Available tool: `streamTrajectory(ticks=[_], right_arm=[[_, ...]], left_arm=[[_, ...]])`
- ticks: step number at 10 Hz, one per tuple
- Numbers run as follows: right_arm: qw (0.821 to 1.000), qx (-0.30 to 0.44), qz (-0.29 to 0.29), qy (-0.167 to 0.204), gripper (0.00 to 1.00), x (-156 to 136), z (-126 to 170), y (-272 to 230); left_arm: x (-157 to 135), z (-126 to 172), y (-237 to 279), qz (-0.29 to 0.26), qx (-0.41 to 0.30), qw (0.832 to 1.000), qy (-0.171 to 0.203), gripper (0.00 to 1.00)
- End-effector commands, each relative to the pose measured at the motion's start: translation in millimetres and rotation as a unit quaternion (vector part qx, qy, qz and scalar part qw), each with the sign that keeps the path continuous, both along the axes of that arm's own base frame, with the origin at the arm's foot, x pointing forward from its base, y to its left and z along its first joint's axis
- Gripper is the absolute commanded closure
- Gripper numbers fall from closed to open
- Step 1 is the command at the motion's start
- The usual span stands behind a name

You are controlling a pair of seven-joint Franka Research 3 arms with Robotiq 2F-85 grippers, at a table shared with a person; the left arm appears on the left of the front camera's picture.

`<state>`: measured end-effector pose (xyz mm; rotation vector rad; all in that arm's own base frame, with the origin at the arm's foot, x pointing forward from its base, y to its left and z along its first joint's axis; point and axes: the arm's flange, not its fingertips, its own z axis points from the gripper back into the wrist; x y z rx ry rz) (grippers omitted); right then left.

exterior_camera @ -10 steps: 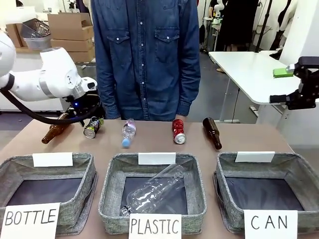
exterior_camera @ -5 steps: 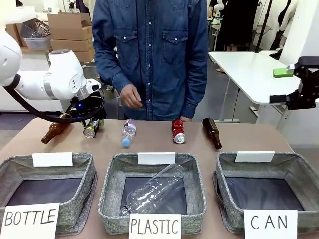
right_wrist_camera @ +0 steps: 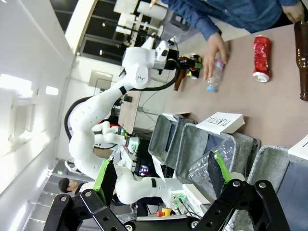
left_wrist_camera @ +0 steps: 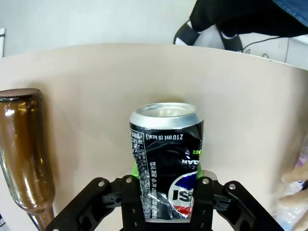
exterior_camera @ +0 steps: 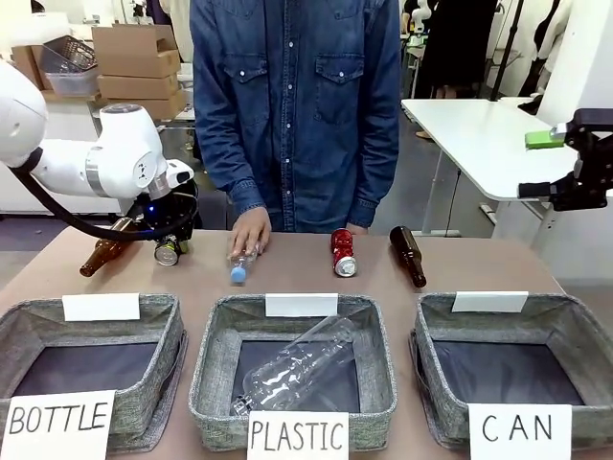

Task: Sort the can waste into the basket.
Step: Pick up the can waste from the table and place it in the right Fabric basket.

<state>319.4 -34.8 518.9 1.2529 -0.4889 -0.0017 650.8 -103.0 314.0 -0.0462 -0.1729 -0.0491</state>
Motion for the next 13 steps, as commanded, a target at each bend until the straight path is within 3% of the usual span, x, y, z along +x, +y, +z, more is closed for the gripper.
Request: streamTrajectory(ticks=[1, 5, 8, 10, 11, 13], right_arm=[[1.0, 0.009, 0.001, -0.014, 0.0, 4.0, 1.4, 2.7], [1.0, 0.009, 0.001, -0.014, 0.0, 4.0, 1.4, 2.7], [1.0, 0.009, 0.001, -0.014, 0.0, 4.0, 1.4, 2.7], [1.0, 0.009, 0.001, -0.014, 0.0, 4.0, 1.4, 2.7], [1.0, 0.009, 0.001, -0.014, 0.0, 4.0, 1.4, 2.7], [1.0, 0.009, 0.001, -0.014, 0.0, 4.0, 1.4, 2.7]], left_arm=[[4.6, 2.1, -2.9, 0.013, 0.016, 1.0, -0.002, 1.0], [-4.4, 22.4, 3.0, 0.021, 0.007, 1.0, -0.018, 1.0], [-58.7, 103.0, 55.9, 0.008, -0.112, 0.993, -0.035, 1.0], [-124.1, 146.6, 93.9, -0.027, -0.114, 0.992, -0.048, 1.0], [-178.4, 171.3, 110.8, -0.099, -0.145, 0.982, -0.066, 1.0], [-283.0, 215.4, 120.7, -0.188, -0.246, 0.929, -0.202, 1.0]])
